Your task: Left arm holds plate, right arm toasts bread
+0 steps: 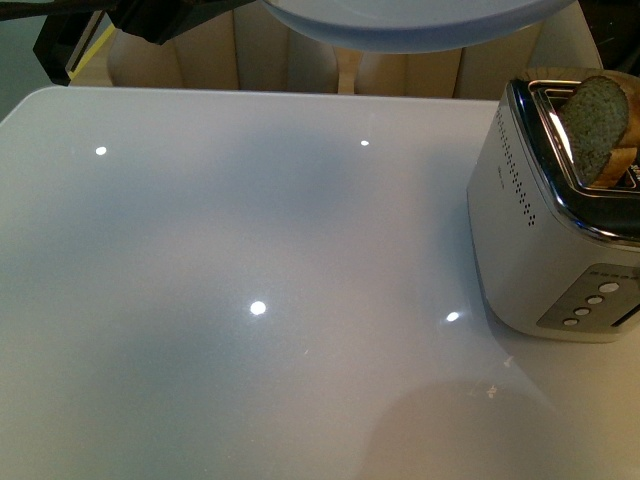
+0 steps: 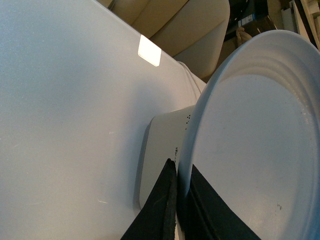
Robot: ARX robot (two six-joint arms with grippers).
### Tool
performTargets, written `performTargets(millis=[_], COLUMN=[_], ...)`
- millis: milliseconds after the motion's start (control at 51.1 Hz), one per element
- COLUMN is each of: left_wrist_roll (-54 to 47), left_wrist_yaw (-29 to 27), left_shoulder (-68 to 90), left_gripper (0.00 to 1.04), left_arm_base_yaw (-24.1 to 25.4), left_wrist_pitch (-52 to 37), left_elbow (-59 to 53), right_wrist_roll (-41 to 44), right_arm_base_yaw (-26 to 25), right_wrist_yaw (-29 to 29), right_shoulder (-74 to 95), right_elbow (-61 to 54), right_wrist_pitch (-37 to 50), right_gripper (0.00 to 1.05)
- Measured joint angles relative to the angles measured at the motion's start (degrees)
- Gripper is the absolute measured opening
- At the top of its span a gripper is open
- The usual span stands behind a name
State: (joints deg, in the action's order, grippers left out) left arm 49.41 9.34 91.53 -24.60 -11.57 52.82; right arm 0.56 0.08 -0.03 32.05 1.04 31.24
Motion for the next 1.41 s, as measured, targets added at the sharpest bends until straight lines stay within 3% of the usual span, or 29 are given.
performTargets(millis=[568, 978, 1076, 1272, 1409], left_wrist_roll=[0.0, 0.0, 0.0, 0.0, 0.0], left_wrist_yaw=[0.0, -0.1, 0.0, 0.0, 0.0], left_shoulder=[0.0, 0.0, 0.0, 0.0, 0.0], left_gripper=[0.03, 0.03, 0.03, 0.03, 0.03], left_arm_base_yaw=[0.0, 0.0, 0.0, 0.0, 0.0], left_wrist_pitch=[0.0, 0.0, 0.0, 0.0, 0.0], left_elbow=[0.0, 0.0, 0.0, 0.0, 0.0], right_wrist_roll=[0.0, 0.0, -0.1, -0.1, -0.1], right_arm_base_yaw=[0.0, 0.0, 0.0, 0.0, 0.0], right_wrist_yaw=[0.0, 0.0, 0.1, 0.1, 0.1], right_shoulder=[-16.4, -22.6, -29.9, -31.6, -31.7], right_elbow=[0.0, 0.0, 0.0, 0.0, 0.0], right_wrist_pitch=[-15.5, -21.8, -30.5, -31.1, -31.1], right_gripper=[0.02, 0.02, 0.02, 0.02, 0.28])
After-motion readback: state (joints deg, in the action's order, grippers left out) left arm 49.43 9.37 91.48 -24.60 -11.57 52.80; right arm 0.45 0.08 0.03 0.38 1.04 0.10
